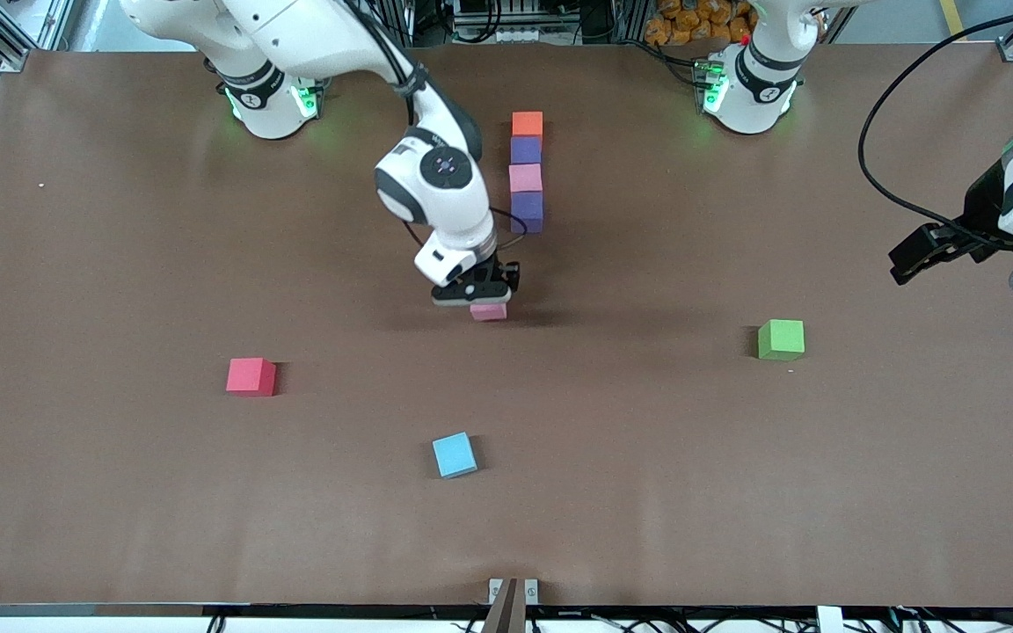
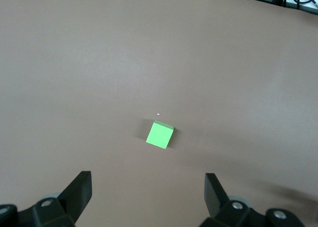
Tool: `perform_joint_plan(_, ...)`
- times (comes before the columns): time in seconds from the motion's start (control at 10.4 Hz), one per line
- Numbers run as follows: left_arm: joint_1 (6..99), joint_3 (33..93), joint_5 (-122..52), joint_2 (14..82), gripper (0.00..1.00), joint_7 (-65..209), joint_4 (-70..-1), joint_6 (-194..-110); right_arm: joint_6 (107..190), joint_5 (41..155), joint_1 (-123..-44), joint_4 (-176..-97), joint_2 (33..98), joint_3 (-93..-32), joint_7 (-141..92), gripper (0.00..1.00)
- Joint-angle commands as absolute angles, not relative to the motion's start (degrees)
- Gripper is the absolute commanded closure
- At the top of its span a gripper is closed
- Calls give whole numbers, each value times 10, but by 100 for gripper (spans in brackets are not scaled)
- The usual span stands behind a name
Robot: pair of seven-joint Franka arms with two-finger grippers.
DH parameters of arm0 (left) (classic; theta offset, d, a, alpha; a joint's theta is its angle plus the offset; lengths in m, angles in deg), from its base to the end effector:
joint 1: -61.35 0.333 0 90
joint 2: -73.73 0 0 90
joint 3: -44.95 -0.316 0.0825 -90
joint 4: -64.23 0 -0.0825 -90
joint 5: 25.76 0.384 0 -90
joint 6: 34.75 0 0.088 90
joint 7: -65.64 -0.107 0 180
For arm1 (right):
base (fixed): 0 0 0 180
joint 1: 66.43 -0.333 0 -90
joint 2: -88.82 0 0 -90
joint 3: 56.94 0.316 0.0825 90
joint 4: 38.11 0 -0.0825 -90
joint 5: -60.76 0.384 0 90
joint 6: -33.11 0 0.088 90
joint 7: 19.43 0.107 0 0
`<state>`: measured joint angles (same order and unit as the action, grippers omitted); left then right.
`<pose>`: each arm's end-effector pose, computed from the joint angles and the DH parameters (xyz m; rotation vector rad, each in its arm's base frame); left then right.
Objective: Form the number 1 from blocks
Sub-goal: 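Place the pink cube at the end of the line with the right gripper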
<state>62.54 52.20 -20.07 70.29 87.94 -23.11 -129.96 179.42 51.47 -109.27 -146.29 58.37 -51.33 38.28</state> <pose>0.5803 -0.0494 0.6215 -3.0384 -0.4263 -0.1502 0.4315 0.4842 0.2371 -3.0544 0.0759 -0.1891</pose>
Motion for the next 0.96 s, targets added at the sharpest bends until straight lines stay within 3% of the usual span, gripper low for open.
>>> perform_joint_plan(0.0,622,509,-214,708,0,865,-217,-1286,1771,512,-1122,-1481,596,-518,438,60)
perform_joint_plan(0.87,628,515,-227,719,0,866,-217,-1273,1772,507,-1187,-1430,541,-519,467,59)
